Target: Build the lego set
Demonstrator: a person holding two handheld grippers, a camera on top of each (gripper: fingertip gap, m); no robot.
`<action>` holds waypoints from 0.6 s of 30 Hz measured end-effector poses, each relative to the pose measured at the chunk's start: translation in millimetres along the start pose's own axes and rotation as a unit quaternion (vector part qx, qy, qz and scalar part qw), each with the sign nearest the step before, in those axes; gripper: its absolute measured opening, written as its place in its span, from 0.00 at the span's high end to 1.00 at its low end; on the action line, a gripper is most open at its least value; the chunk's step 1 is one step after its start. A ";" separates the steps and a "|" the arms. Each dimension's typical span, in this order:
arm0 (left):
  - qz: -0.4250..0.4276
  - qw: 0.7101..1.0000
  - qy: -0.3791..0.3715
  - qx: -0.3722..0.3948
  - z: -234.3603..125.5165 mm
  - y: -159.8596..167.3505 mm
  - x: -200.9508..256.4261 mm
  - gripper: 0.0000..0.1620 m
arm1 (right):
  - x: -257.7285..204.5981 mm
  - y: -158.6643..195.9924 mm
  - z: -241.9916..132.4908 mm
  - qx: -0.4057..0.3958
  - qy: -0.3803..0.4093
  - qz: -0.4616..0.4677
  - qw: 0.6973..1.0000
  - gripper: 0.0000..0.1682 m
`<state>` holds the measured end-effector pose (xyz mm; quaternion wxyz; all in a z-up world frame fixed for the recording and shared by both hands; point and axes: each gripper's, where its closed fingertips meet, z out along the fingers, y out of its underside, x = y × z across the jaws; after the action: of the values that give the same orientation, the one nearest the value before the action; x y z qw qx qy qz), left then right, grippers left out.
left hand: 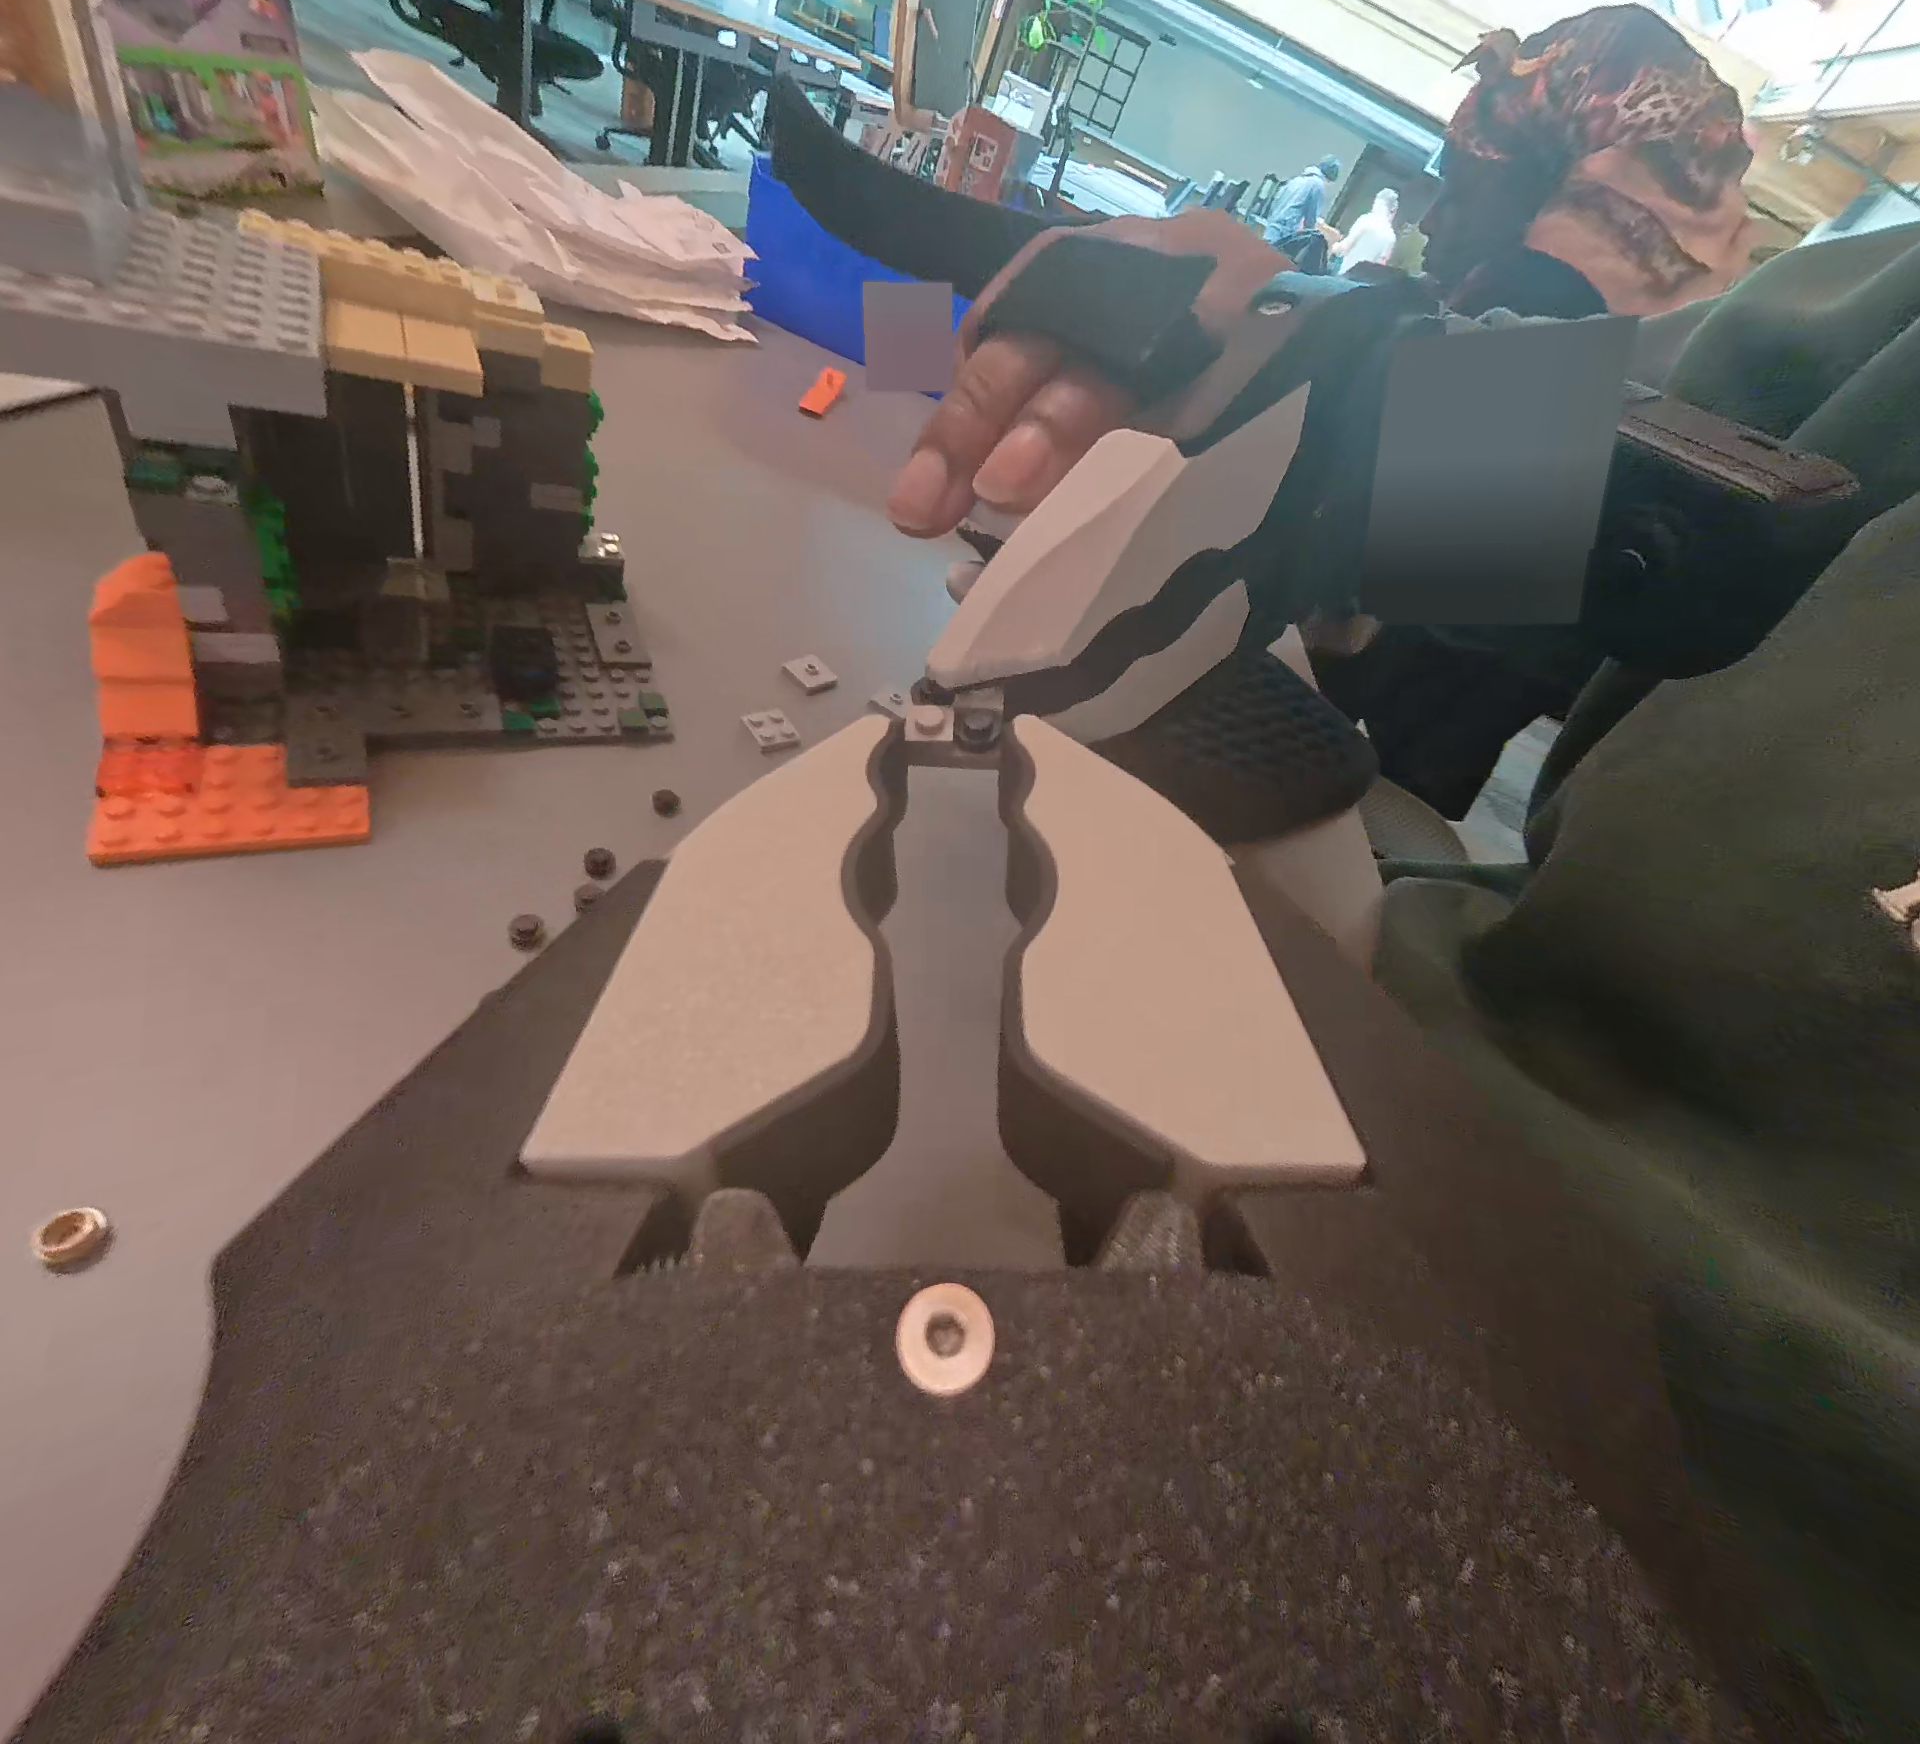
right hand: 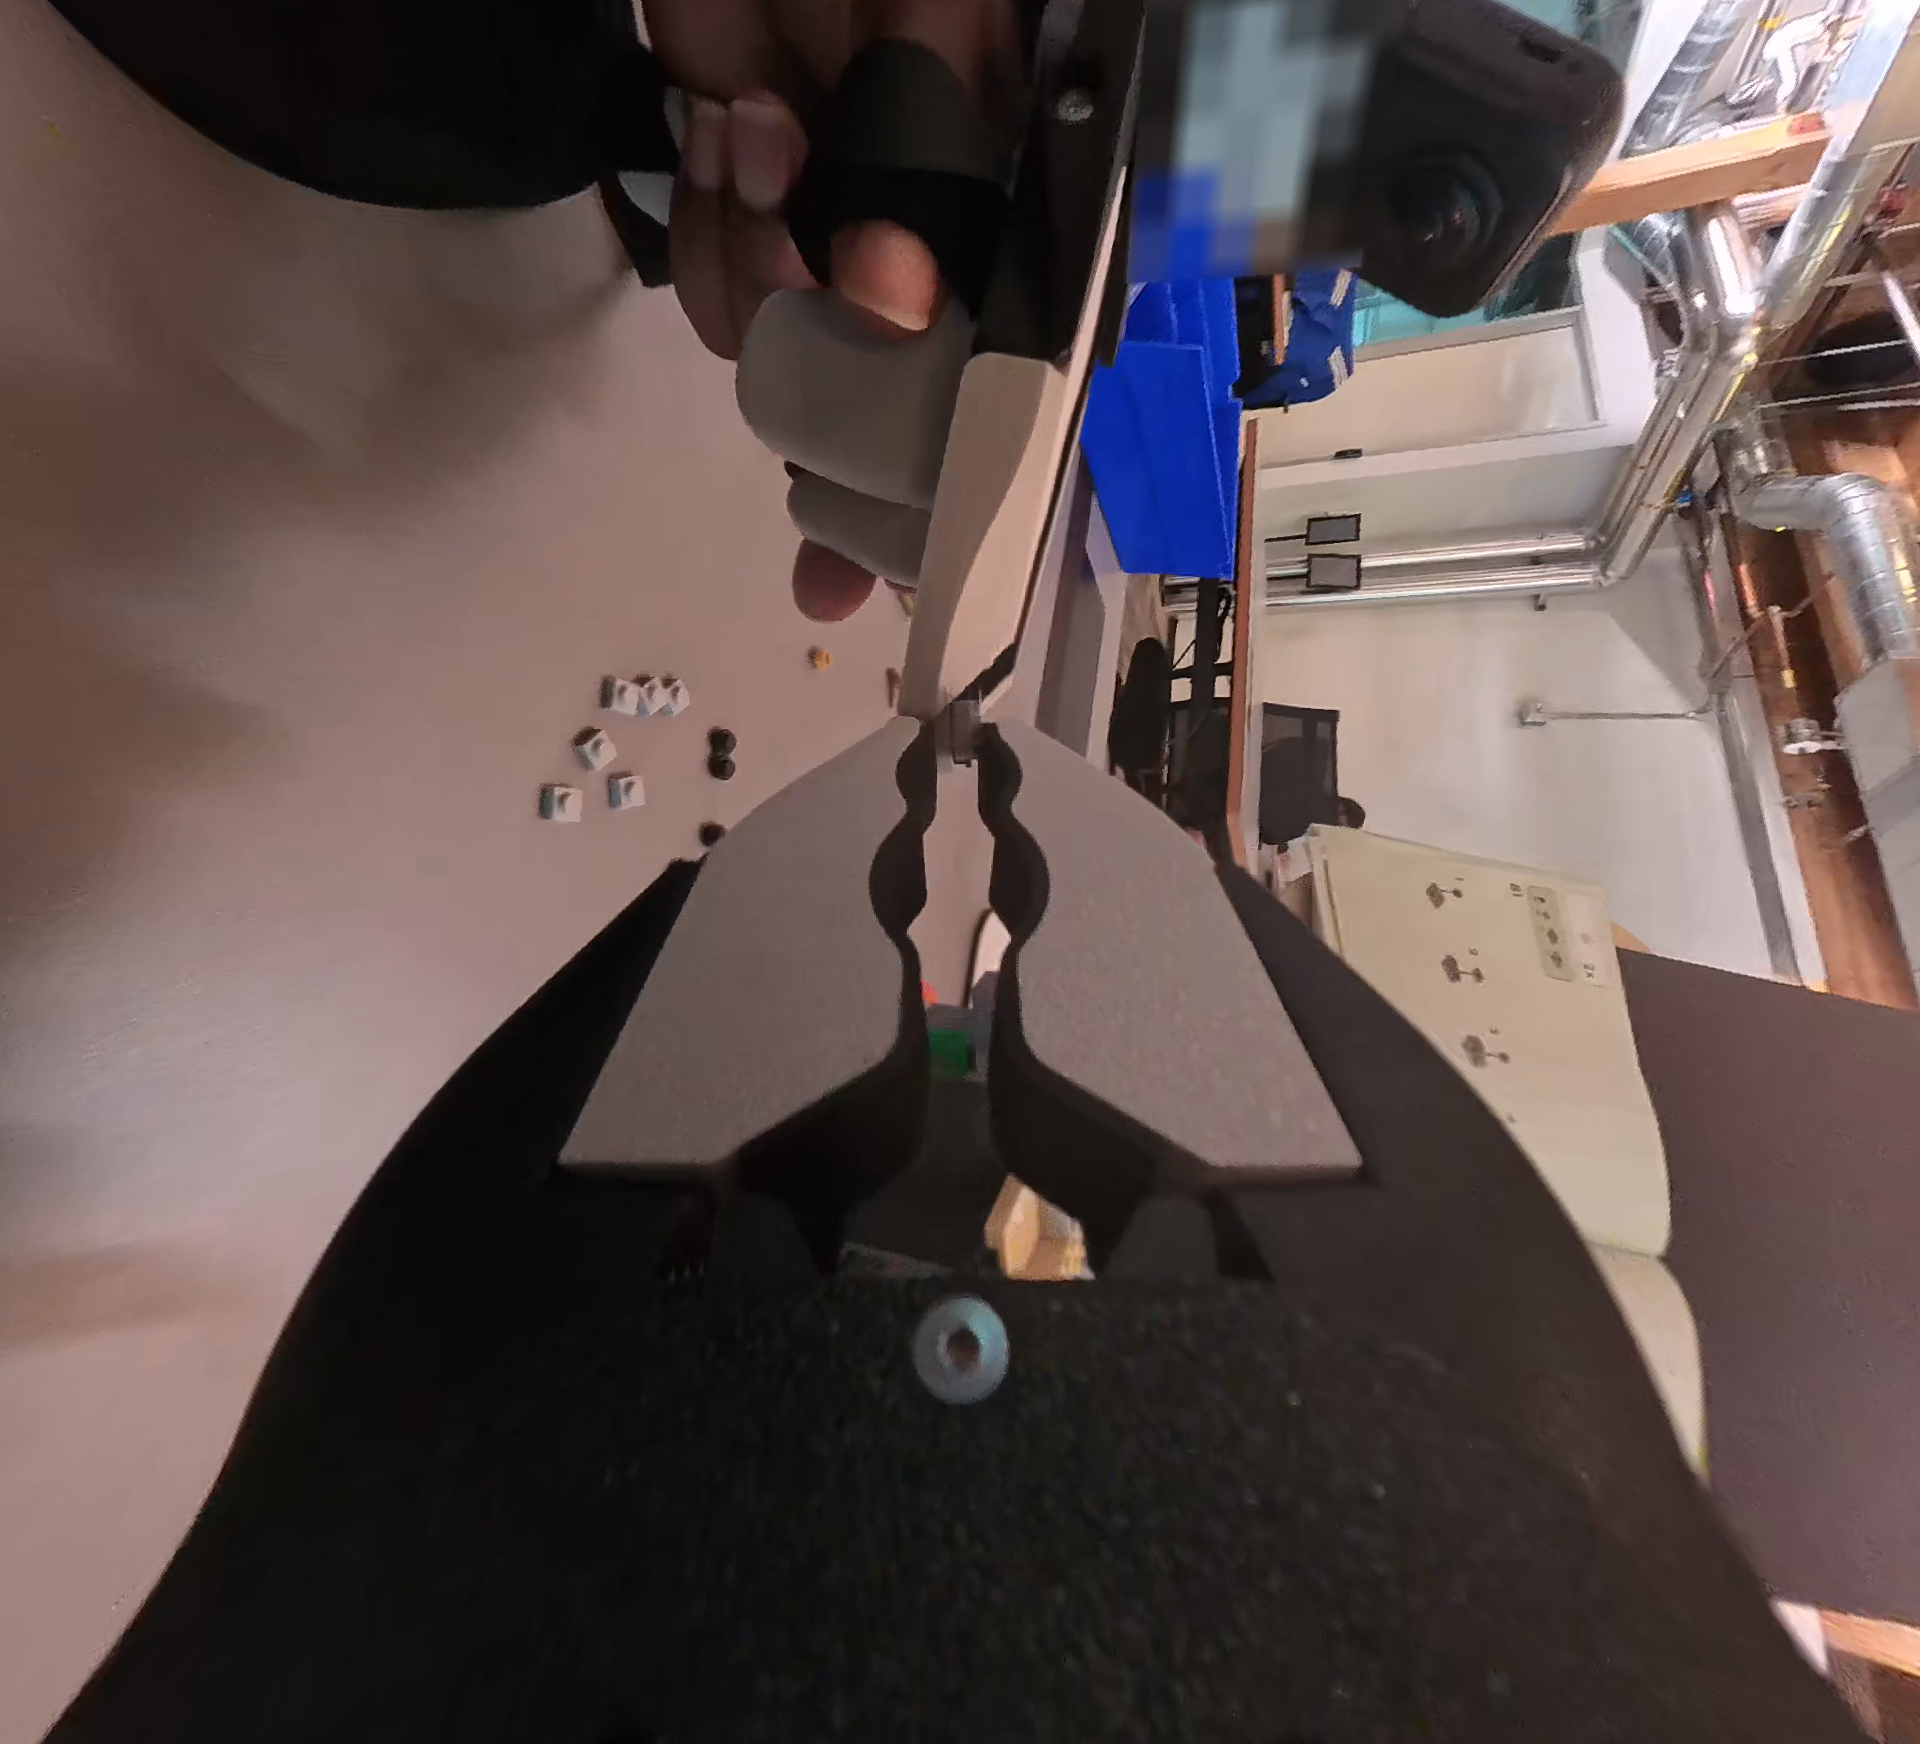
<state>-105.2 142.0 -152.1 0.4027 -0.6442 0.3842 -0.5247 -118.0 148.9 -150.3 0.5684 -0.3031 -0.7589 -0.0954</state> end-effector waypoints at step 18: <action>-0.079 0.997 0.019 -0.020 2.5 10.1 -4.9 0.90 | -9.3 1.9 3.7 0.007 0.005 -0.006 1.000 0.95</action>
<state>-104.3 142.9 -163.5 0.3396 -0.6703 0.3504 -0.5591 -118.4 148.9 -160.5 0.5740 -0.2938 -0.7584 -0.0948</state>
